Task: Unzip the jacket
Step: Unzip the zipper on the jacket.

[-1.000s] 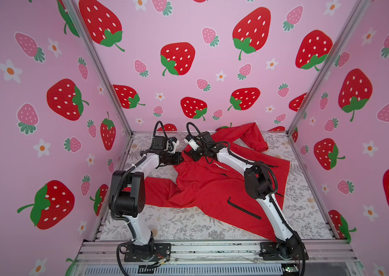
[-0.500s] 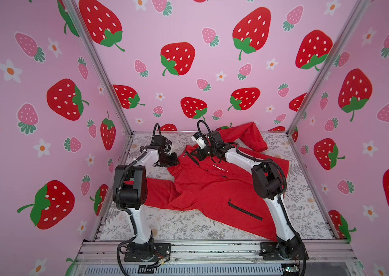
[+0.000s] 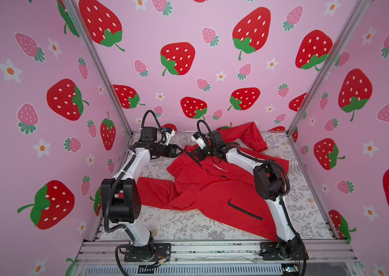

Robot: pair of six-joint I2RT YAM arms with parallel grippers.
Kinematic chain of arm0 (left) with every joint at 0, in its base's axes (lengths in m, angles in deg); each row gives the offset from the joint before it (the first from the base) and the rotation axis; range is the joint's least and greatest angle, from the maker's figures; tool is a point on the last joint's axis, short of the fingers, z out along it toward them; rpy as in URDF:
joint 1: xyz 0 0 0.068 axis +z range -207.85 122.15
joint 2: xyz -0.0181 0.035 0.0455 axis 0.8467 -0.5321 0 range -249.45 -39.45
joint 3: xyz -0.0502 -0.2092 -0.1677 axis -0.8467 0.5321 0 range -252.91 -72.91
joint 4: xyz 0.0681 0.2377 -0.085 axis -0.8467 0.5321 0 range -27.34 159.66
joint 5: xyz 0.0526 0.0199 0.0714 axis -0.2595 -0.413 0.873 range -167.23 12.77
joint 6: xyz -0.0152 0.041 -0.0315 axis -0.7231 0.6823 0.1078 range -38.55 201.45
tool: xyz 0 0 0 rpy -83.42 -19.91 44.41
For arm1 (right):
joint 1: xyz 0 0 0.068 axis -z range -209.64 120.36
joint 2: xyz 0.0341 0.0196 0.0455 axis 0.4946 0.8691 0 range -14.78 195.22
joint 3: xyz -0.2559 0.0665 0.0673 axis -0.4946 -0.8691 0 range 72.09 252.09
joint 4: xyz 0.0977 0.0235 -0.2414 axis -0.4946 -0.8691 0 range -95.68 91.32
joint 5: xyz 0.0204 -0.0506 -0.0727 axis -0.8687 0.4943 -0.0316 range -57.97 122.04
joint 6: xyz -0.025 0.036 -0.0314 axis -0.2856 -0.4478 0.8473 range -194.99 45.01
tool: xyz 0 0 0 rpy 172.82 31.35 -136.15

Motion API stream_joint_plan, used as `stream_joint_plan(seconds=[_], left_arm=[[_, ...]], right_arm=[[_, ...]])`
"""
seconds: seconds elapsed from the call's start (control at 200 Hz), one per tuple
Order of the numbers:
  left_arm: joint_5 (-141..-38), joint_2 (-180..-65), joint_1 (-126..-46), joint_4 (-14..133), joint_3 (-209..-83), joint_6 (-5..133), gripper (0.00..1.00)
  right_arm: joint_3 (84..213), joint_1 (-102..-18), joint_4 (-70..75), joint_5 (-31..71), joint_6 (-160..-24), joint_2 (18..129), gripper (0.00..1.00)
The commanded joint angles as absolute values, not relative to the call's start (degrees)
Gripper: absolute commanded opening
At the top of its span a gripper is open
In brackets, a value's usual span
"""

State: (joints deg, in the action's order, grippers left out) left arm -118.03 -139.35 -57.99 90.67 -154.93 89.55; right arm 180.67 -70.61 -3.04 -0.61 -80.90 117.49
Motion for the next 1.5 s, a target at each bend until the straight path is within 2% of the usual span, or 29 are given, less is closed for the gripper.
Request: stream_joint_plan(seconds=[0.0,0.17,0.35,0.435,0.535,0.801,1.071,1.496], left_arm=[[-126.10,-141.81,-55.54,90.97,-156.98,100.59,0.57],[-131.61,-147.10,-53.26,97.29,-161.36,115.69,0.49],[-132.56,-149.92,-53.50,98.53,-163.36,124.00,0.54],[-134.70,-152.50,-53.69,104.30,-166.88,130.27,0.56],[-133.55,-156.17,-54.15,112.72,-172.01,138.33,0.51],[-131.22,-158.98,-54.41,113.99,-174.51,143.96,0.46],[-132.42,-159.71,-55.55,113.28,-174.19,147.10,0.50],[-130.36,-161.00,-56.61,111.84,-174.63,148.99,0.44]], right_arm=[[180.30,-70.78,-4.12,-2.80,-78.87,114.62,0.00],[180.00,-70.78,-4.57,-4.67,-78.08,114.28,0.00],[179.41,-70.78,-5.01,-6.30,-76.71,113.87,0.00],[179.27,-70.69,-5.27,-7.19,-76.40,113.94,0.00],[179.14,-70.56,-5.36,-8.01,-76.31,113.80,0.00],[178.00,-70.35,-5.10,-9.96,-75.60,113.30,0.00],[178.00,-70.25,-3.96,-11.55,-76.41,113.57,0.00],[177.73,-69.81,-2.50,-13.23,-77.67,113.40,0.00]])
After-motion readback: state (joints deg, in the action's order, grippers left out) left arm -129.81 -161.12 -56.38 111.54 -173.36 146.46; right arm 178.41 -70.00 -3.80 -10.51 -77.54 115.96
